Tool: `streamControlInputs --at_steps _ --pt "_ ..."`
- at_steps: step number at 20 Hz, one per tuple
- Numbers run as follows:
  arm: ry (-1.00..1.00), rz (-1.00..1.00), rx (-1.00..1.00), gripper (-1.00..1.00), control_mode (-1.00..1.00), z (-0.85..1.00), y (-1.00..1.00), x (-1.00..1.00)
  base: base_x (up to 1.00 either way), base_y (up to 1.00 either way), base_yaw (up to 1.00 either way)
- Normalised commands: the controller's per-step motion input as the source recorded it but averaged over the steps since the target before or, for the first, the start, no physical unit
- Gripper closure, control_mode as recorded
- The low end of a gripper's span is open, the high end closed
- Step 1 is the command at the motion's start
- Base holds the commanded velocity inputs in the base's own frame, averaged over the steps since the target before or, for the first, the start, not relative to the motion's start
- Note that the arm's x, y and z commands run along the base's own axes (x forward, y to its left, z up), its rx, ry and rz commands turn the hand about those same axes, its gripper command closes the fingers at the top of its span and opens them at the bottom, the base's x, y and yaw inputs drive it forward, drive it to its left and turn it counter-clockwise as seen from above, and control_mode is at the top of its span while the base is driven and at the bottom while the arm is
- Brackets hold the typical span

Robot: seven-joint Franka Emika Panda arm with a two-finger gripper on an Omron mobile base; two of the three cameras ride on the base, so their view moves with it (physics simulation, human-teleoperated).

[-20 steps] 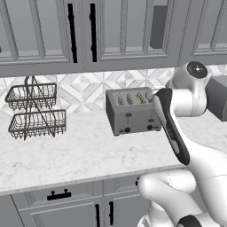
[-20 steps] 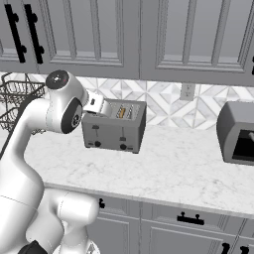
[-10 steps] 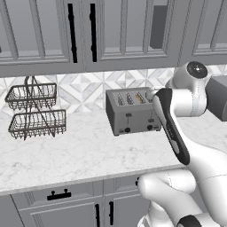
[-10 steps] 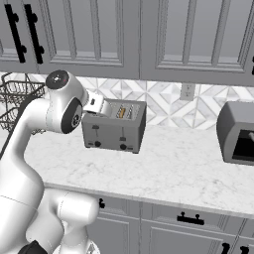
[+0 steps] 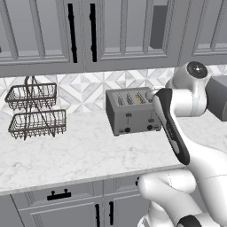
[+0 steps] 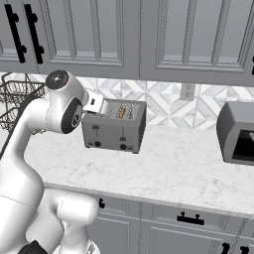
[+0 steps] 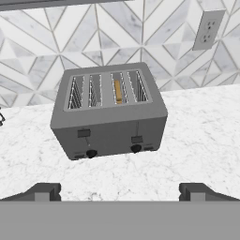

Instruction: Start the toaster. Once the lever pops up, take the bread to the plate on the dining counter.

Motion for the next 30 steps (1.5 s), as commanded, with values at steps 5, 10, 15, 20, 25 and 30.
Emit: streamControlInputs --at_steps 5,10,15,20,25,30 --pt "0.00 0.00 0.00 -1.00 -1.00 0.00 0.00 0.00 0.00 0.00 0.00" --pt "0.00 0.00 0.00 -1.00 -1.00 0.00 0.00 0.00 0.00 0.00 0.00" --pt "0.00 0.00 0.00 -1.00 -1.00 0.00 0.00 0.00 0.00 0.00 0.00" --pt "0.00 0.00 0.00 -1.00 -1.00 0.00 0.00 0.00 0.00 0.00 0.00" --pt "0.00 0.00 0.00 -1.00 -1.00 0.00 0.00 0.00 0.00 0.00 0.00" --pt "0.00 0.00 0.00 -1.00 -1.00 0.00 0.00 0.00 0.00 0.00 0.00"
